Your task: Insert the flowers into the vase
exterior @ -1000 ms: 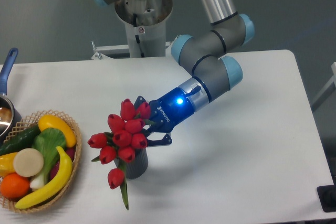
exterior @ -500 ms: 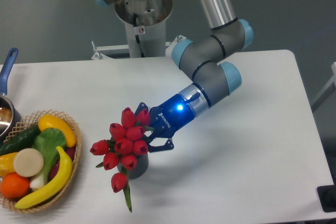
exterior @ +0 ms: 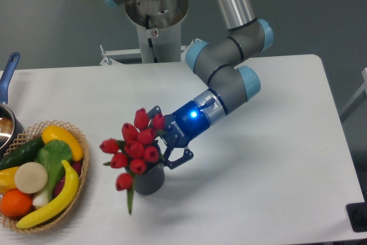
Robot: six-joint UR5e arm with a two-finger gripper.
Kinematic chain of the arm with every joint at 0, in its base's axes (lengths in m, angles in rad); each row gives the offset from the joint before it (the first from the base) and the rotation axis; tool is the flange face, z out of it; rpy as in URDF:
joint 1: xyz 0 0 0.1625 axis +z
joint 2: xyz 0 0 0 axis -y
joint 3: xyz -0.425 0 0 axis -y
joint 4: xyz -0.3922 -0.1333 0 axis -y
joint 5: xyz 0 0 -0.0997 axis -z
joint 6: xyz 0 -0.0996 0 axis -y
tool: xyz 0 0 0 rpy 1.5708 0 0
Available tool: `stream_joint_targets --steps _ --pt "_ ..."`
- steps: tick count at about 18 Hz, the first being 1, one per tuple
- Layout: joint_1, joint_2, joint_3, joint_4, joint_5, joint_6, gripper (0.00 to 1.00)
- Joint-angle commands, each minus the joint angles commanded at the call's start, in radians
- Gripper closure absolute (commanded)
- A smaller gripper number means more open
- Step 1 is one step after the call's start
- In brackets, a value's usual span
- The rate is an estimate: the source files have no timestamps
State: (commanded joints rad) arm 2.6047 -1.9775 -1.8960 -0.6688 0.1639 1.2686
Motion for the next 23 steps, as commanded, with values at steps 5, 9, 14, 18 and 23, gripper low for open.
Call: stream_joint_targets --steps 5,9,14,18,23 --pt "0.003 0.08 0.006 0.0 0.204 0.0 0.0" --pt "0.011 0.132 -0.006 -0.003 0.332 -0.011 0.0" --pt "0.067 0.198 -0.012 -0.005 0.451 -0.009 0.0" --pt "0.133 0.279 0.002 -0.005 0.664 -0.002 0.0" --pt "0.15 0.293 0.092 -0.017 0.92 -0.011 0.0"
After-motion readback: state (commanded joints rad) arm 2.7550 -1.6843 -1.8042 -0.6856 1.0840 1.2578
